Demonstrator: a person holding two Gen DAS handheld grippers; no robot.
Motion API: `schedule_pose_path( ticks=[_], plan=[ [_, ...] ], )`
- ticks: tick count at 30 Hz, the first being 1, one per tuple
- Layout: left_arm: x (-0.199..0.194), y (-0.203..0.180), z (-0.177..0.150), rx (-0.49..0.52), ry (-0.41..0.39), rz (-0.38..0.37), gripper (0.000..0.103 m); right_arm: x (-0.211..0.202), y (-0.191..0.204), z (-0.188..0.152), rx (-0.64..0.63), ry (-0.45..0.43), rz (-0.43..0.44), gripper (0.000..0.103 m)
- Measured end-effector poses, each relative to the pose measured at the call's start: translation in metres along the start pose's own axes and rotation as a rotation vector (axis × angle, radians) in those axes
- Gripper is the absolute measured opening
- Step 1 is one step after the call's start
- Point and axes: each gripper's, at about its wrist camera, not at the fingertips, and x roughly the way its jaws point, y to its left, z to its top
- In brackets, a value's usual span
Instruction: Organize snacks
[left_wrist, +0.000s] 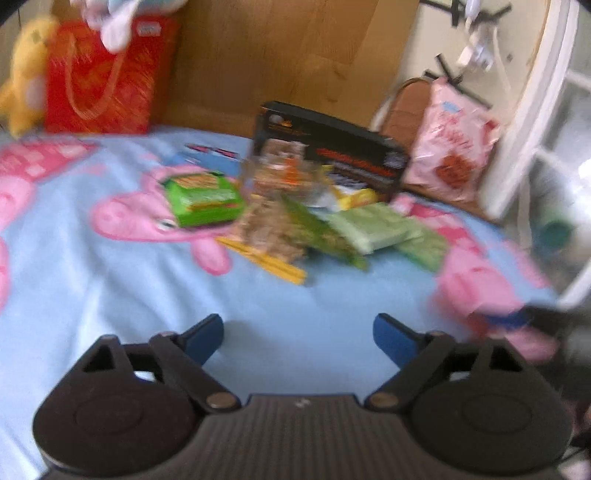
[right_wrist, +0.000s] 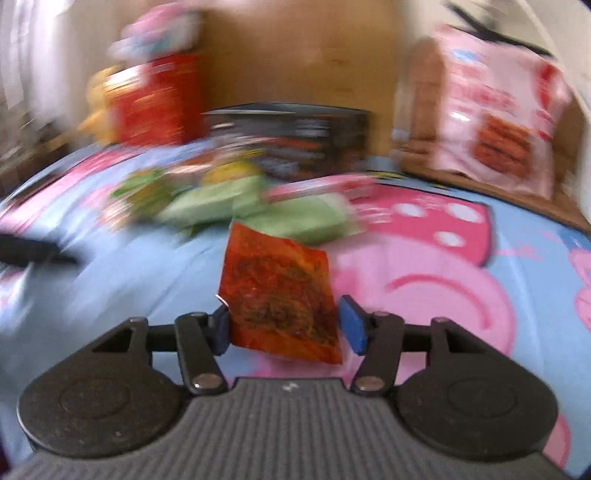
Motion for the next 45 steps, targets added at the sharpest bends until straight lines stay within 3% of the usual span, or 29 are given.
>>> schedule_pose_path(
  ticks=[3,5,7,17,21,23,26,27,28,29,30,32,35,38,45],
  plan=[
    [0.003,0.008,0.006,-0.071,0.048,-0.167,0.081,-0.008,0.036,-0.005,-0.201,-0.018,0.181,0.064],
    [0.008,0.005,0.008,-0.077,0.083,-0.207,0.072,-0.005,0.055,-0.003,-0.309,-0.054,0.177,0.079],
    [0.013,-0.001,0.007,-0.06,0.116,-0.224,0.065,0.001,0.06,0.001,-0.348,-0.081,0.138,0.084],
    [0.039,-0.031,0.005,-0.03,0.243,-0.373,0.062,0.012,0.015,-0.003,0.003,-0.047,-0.084,0.084],
    [0.049,-0.038,0.008,-0.048,0.284,-0.407,0.057,0.002,0.02,-0.018,0.073,-0.054,-0.08,0.077],
    [0.053,-0.043,0.005,-0.051,0.304,-0.422,0.042,0.007,0.027,-0.015,0.069,-0.055,-0.079,0.068],
    [0.054,-0.05,0.001,-0.033,0.282,-0.396,0.039,0.012,0.039,-0.015,0.041,-0.074,-0.076,0.059],
    [0.054,-0.052,0.002,-0.029,0.282,-0.384,0.03,0.01,0.04,-0.018,0.052,-0.08,-0.068,0.057],
    [0.057,-0.053,0.002,-0.039,0.304,-0.391,0.021,0.012,0.039,-0.018,0.059,-0.087,-0.041,0.041],
    [0.061,-0.052,0.001,-0.068,0.318,-0.404,0.022,0.014,0.039,-0.016,0.069,-0.093,-0.008,0.028],
    [0.061,-0.05,0.002,-0.081,0.318,-0.4,0.022,0.013,0.043,-0.018,0.077,-0.099,0.001,0.027],
    [0.061,-0.049,0.003,-0.083,0.317,-0.394,0.021,0.014,0.05,-0.018,0.048,-0.112,-0.007,0.027],
    [0.063,-0.043,0.004,-0.115,0.322,-0.402,0.021,0.009,0.045,-0.022,0.106,-0.114,0.04,0.03],
    [0.066,-0.038,0.005,-0.15,0.337,-0.424,0.024,-0.003,0.024,-0.028,0.242,-0.105,0.143,0.041],
    [0.071,-0.034,0.006,-0.207,0.351,-0.463,0.033,-0.014,-0.025,-0.046,0.58,-0.124,0.22,0.045]
  ],
)
